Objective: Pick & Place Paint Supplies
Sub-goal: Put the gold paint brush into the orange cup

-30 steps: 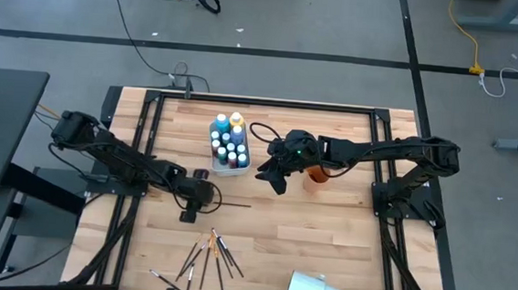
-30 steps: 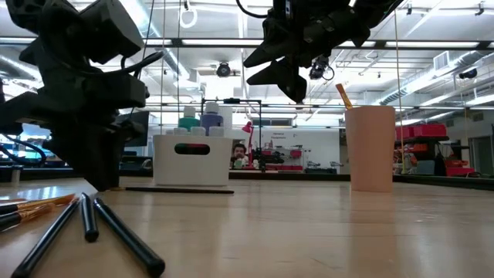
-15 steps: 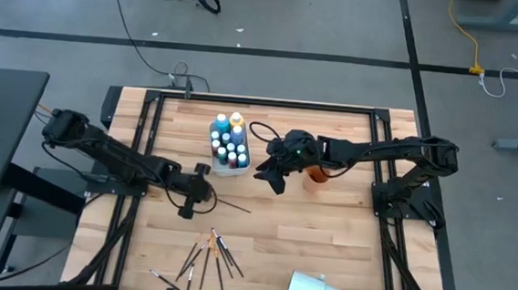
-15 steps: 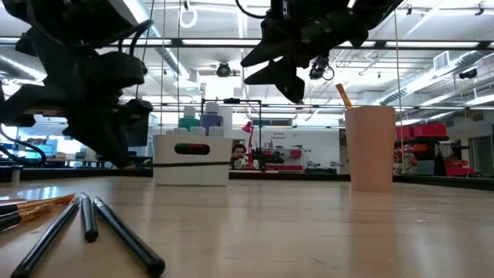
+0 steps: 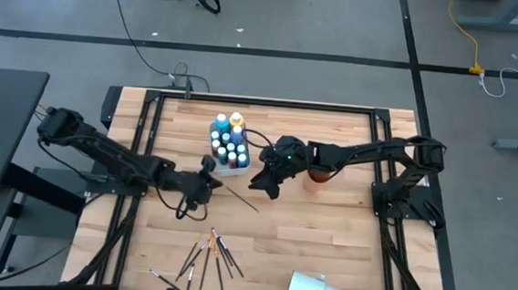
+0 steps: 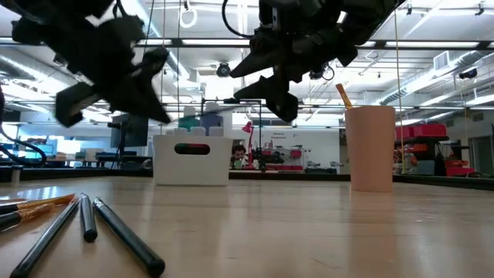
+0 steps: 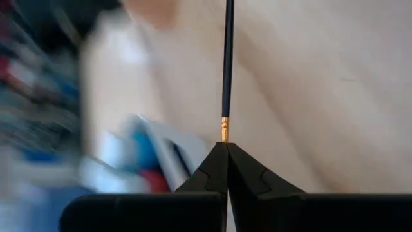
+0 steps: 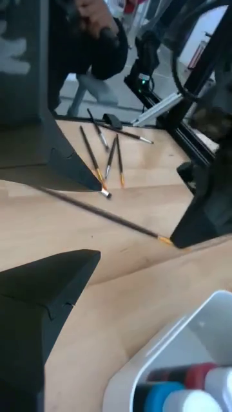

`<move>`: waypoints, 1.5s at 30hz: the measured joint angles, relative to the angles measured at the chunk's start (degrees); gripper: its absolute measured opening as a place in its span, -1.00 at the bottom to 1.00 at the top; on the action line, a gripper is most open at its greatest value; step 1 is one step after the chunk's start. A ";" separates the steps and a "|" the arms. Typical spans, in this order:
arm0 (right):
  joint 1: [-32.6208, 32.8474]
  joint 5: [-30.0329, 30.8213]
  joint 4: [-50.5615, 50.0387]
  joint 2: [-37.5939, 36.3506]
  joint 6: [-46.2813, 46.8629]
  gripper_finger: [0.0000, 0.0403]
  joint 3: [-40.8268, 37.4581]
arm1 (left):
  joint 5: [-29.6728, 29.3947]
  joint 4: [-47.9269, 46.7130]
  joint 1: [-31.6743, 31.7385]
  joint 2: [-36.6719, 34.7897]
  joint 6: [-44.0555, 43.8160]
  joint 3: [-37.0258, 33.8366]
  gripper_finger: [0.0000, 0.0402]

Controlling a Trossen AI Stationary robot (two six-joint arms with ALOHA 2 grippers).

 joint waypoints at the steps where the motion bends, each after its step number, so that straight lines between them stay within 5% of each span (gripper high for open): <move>1: -0.28 -0.73 0.29 0.00 0.30 -0.21 0.00 | -2.30 2.26 -0.32 0.00 4.93 0.00 -0.99; 8: -1.68 -4.20 1.68 -0.04 2.05 -0.21 0.00 | -10.16 17.69 -0.14 0.13 34.01 0.07 -1.00; 15: -1.96 -7.97 4.28 -0.04 4.65 -0.21 0.00 | -10.49 21.93 1.27 0.15 47.85 0.07 -1.00; 28: -2.03 -7.36 5.94 -0.04 4.52 -0.24 0.00 | -8.20 26.30 3.35 0.15 56.48 0.07 -1.00; 45: -3.28 -7.18 6.45 -0.04 3.53 -0.82 0.02 | -8.71 27.10 5.11 0.15 57.34 0.09 -1.00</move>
